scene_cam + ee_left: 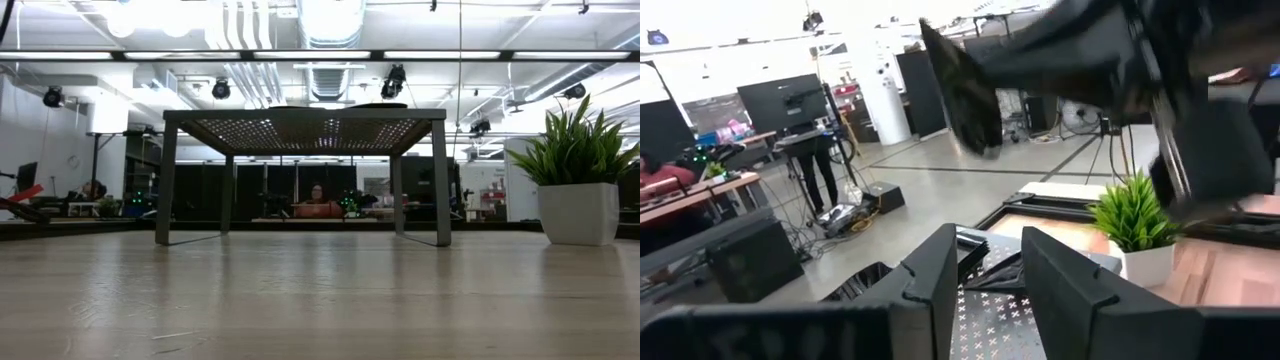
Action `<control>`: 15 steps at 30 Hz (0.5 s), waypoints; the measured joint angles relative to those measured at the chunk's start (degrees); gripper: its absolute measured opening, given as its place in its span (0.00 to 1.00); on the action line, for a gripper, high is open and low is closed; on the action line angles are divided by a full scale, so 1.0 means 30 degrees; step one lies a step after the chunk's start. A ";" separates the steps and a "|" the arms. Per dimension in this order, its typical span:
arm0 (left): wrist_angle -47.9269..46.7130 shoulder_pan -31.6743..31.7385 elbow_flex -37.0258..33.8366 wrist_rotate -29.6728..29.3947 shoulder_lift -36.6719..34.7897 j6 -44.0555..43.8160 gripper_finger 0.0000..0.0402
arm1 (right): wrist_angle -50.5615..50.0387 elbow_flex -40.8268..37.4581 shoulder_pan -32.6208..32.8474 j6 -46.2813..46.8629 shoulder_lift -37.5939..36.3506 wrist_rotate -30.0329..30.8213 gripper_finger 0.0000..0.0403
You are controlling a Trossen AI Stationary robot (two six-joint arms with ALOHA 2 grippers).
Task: Pick & Place Mini shaped plates
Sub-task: Stack the drop-shaped plate on top of the drop-shaped plate on the shelf
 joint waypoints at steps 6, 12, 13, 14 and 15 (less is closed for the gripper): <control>0.0005 -0.0105 -0.0284 -0.0066 0.0003 -0.0425 0.28 | -0.8245 -0.0007 -0.0716 0.7725 -0.2258 -0.3137 0.02; 0.0009 -0.0233 -0.0284 -0.0073 -0.0007 -0.0397 0.28 | -1.5585 -0.0007 -0.2670 1.5010 -0.4901 -0.9994 0.02; 0.0004 -0.0233 -0.0284 -0.0073 -0.0007 -0.0400 0.28 | -1.6414 -0.0007 -0.3073 1.5695 -0.5193 -1.0846 0.02; 0.0006 -0.0233 -0.0284 -0.0073 -0.0007 -0.0397 0.28 | -1.6965 -0.0007 -0.3528 1.6291 -0.5460 -1.1882 0.02; 0.0000 -0.0235 -0.0284 -0.0073 -0.0007 -0.0406 0.28 | -1.7423 -0.0007 -0.3991 1.6870 -0.5730 -1.3139 0.02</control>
